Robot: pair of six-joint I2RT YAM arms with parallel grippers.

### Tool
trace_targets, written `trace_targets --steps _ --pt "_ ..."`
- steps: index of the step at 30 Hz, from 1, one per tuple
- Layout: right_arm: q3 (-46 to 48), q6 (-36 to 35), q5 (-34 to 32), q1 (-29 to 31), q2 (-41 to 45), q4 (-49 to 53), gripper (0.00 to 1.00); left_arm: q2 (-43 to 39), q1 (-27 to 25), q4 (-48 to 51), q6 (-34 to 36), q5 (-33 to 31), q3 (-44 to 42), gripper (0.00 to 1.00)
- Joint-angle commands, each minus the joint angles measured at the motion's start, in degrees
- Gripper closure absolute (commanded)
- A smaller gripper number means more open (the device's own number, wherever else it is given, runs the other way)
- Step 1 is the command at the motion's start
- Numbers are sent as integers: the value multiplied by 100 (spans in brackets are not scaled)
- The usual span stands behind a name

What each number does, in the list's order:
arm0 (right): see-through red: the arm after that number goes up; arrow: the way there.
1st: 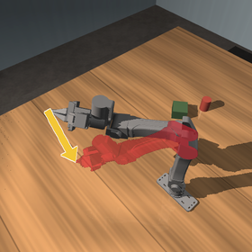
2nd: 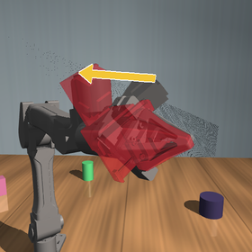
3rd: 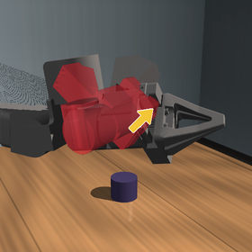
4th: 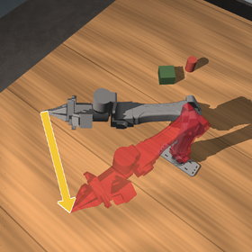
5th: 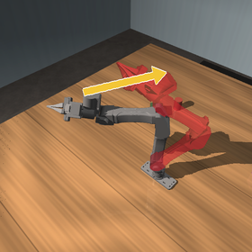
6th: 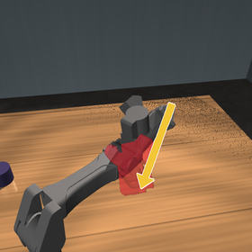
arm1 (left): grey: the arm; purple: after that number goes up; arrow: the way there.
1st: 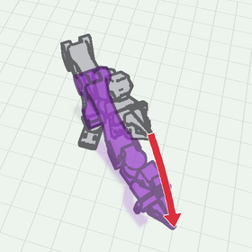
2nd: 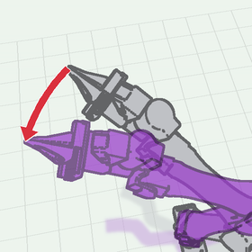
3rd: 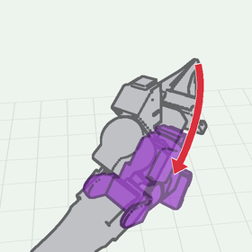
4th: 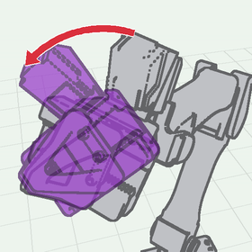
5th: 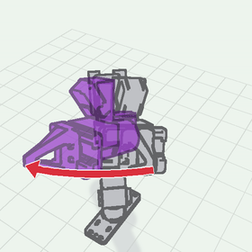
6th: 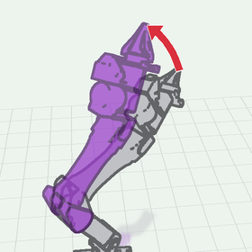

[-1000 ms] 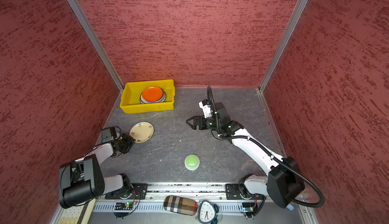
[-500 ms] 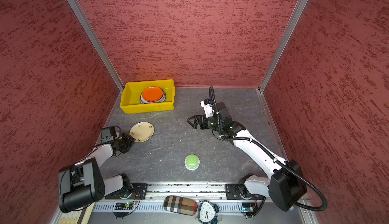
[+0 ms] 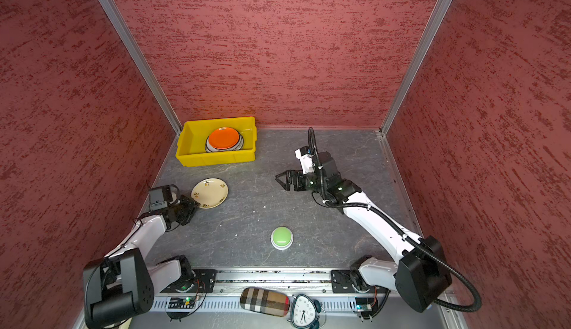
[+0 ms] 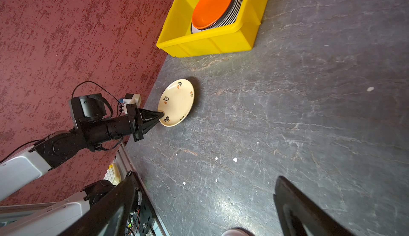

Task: Place the plates into the plastic bin on the countertop
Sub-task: 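Tilt the cream plate upright and grip its rim with the left gripper, then lift the cream plate with the left gripper over the yellow bin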

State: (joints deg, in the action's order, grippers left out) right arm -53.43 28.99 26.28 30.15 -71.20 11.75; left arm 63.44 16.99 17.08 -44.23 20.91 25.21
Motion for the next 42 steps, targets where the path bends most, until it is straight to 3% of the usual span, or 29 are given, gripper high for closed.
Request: trace_targets --steps 1,12,19,28,42 --pt "60 27 -48 -53 174 -216 1 -143 -240 -93 -171 -102 239 100" --pt "228 229 5 -53 159 -573 1 -17 -1417 -110 -647 -433 869 100" --pt "26 175 -68 -54 116 -667 1 -88 -1919 189 -454 -697 1645 100" --pt "-580 -177 -756 -53 -287 -663 1 98 -2038 -8 -529 -667 2284 100" --pt "-2065 -774 -1228 -49 -1658 -581 1 1911 -1968 -604 -327 -323 3782 100"
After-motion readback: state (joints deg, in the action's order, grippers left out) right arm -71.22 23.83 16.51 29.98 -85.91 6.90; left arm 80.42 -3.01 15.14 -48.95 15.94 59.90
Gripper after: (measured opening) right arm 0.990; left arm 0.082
